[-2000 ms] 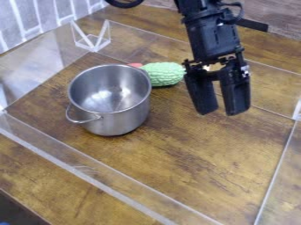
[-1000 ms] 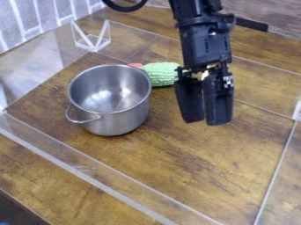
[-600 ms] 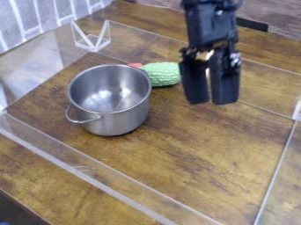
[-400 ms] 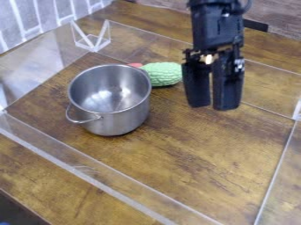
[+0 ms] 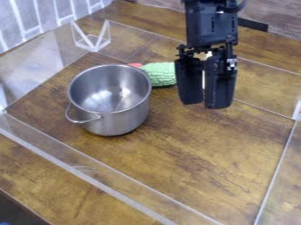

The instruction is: Move the pink spoon to the right

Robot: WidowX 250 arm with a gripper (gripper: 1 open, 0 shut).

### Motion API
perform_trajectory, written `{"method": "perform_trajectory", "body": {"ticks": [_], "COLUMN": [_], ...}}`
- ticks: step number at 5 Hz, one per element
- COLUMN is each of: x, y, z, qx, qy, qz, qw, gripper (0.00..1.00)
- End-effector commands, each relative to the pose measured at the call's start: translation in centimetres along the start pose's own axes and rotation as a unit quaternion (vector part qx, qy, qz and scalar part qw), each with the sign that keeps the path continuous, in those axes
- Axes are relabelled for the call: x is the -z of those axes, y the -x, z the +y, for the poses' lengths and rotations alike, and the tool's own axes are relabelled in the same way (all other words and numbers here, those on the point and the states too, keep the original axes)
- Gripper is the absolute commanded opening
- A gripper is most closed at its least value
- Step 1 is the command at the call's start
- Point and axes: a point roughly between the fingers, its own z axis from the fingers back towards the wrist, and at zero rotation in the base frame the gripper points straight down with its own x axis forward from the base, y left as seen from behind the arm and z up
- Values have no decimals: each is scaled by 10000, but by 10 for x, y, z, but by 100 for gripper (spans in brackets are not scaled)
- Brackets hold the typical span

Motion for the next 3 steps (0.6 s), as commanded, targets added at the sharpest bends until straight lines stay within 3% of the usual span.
{"method": "perform_trajectory", "body": {"ticks": [1,3], "x": [-19,-20], "y": [-3,8], "z": [6,27], "qx": [236,144], "qy": [-221,-331], "qz": [-218,-252], "qw": [9992,9990], "gripper": [100,100]}}
